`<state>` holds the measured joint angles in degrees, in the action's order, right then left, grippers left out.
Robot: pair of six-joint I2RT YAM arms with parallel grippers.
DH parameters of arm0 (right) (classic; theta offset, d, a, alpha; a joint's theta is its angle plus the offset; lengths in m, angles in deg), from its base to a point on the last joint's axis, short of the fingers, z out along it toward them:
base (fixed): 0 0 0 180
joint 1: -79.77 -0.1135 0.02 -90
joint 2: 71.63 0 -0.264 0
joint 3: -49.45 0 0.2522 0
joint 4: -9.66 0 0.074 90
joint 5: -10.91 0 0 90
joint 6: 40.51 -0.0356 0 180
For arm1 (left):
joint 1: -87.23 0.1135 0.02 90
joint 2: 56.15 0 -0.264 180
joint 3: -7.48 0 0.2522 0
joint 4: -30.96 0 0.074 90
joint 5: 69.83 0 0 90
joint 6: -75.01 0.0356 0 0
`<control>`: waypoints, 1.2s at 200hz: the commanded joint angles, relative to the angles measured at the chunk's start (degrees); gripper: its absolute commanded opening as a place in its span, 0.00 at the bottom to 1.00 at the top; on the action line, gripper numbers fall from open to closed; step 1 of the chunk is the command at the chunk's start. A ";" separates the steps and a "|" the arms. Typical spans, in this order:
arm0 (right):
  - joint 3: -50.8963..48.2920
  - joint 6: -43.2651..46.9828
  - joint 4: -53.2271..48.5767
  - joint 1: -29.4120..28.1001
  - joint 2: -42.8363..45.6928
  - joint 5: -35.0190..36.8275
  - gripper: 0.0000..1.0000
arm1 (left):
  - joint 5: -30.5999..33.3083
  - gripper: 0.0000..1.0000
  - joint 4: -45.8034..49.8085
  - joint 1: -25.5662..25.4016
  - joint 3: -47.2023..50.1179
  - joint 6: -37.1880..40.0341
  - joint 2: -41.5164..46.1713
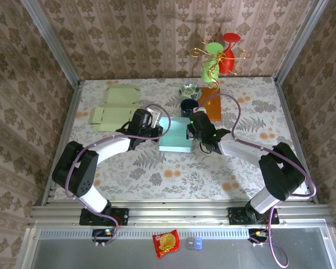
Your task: Fold the paper box
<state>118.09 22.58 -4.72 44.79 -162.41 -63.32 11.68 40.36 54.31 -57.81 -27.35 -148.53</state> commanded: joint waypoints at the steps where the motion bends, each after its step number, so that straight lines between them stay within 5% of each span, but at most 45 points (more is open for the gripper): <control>1: 1.56 -4.97 0.42 -1.14 -0.09 1.65 0.00 | -4.00 0.12 1.61 -0.55 -1.75 -2.75 -0.11; 70: 8.72 -7.97 -5.73 -1.49 -3.45 3.48 0.00 | -2.08 0.12 9.63 -1.76 -9.28 -5.83 -3.29; 206: 0.97 -8.43 -3.84 -3.84 -1.43 6.07 0.01 | -0.13 0.14 0.80 -4.40 0.68 -3.19 -4.04; 240: -0.50 -7.12 -4.36 -4.51 -0.23 6.78 0.08 | 0.90 0.14 0.38 -4.56 2.71 -2.60 -3.12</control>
<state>118.87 15.06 -8.42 41.84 -164.03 -55.41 14.60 38.07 51.25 -57.74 -31.50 -151.11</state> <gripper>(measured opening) 0.073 0.143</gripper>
